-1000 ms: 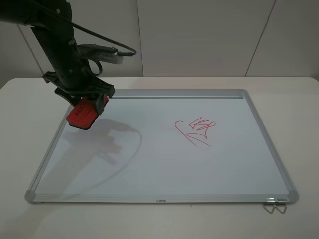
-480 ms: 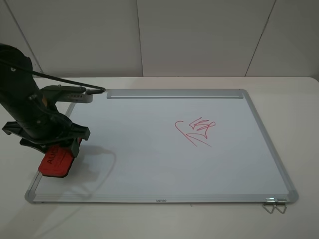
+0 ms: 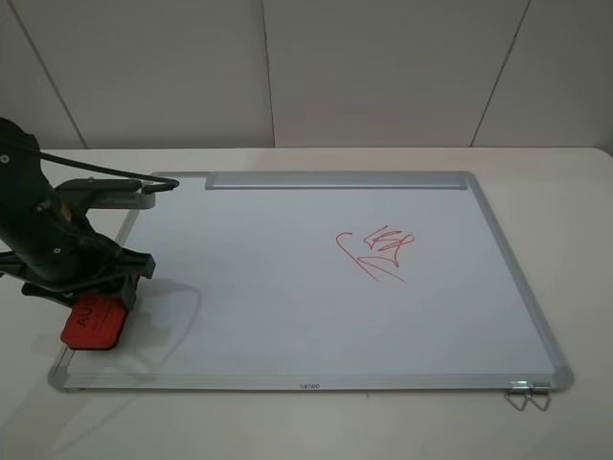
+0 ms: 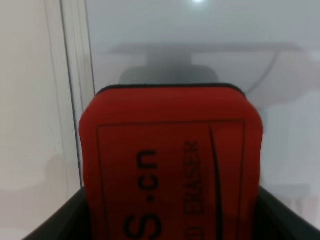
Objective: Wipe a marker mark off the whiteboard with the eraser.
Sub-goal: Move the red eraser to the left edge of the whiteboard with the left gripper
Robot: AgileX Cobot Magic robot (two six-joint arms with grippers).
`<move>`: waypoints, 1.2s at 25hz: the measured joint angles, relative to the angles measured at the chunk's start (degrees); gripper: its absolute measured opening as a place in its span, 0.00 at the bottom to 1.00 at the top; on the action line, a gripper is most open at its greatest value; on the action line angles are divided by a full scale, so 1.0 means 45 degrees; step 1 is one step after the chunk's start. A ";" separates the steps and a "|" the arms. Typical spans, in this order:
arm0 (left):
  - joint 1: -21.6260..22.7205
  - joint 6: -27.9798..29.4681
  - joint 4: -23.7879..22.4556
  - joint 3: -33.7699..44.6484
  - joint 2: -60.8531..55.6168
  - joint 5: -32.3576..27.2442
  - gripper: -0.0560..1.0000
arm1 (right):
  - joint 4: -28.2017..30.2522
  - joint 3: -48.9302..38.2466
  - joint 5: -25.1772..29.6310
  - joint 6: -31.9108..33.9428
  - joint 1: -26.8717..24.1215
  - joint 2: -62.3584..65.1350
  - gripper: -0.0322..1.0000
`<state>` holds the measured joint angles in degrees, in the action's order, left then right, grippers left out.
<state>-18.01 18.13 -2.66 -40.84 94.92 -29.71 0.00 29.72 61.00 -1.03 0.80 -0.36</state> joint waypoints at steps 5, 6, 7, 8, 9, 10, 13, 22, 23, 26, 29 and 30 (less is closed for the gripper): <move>0.0023 -0.0290 0.0000 0.0000 0.0000 0.0011 0.60 | 0.0000 0.0000 0.0000 0.0000 0.0000 0.0000 0.83; 0.0023 -0.0317 0.0014 0.0000 0.0000 0.0011 0.60 | 0.0000 0.0000 0.0000 0.0000 0.0000 0.0000 0.83; 0.0023 -0.0350 0.0054 0.0036 0.0000 0.0011 0.60 | 0.0000 0.0000 0.0000 0.0000 0.0000 0.0000 0.83; 0.0023 -0.0364 0.0066 0.0137 0.0000 0.0011 0.60 | 0.0000 0.0000 0.0000 0.0000 0.0000 0.0000 0.83; 0.0023 -0.0375 0.0082 0.0275 0.0000 0.0011 0.60 | 0.0000 0.0000 0.0000 0.0000 0.0000 0.0000 0.83; 0.0023 -0.0386 0.0095 0.0447 0.0000 0.0011 0.60 | 0.0000 0.0000 0.0000 0.0000 0.0000 0.0000 0.83; 0.0023 -0.0386 0.0098 0.0817 0.0000 0.0234 0.60 | 0.0000 0.0000 0.0000 0.0000 0.0000 0.0000 0.83; 0.0023 -0.0386 0.0254 0.0872 0.0000 0.0950 0.60 | 0.0000 0.0000 0.0000 0.0000 0.0000 0.0000 0.83; 0.0023 -0.0386 0.0283 0.0872 0.0000 0.0986 0.60 | 0.0000 0.0000 0.0000 0.0000 0.0000 0.0000 0.83; 0.0023 -0.0386 0.0285 0.0872 0.0000 0.1129 0.62 | 0.0000 0.0000 0.0000 0.0000 0.0000 0.0000 0.83; 0.0023 -0.0386 0.0381 0.0872 0.0000 0.1210 0.63 | 0.0000 0.0000 0.0000 0.0000 0.0000 0.0000 0.83; 0.0023 -0.0361 0.0394 0.0872 0.0000 0.1210 0.63 | 0.0000 0.0000 0.0000 0.0000 0.0000 0.0000 0.83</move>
<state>-17.90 16.51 -0.89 -36.92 94.92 -24.27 0.00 29.72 61.00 -1.03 0.80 -0.36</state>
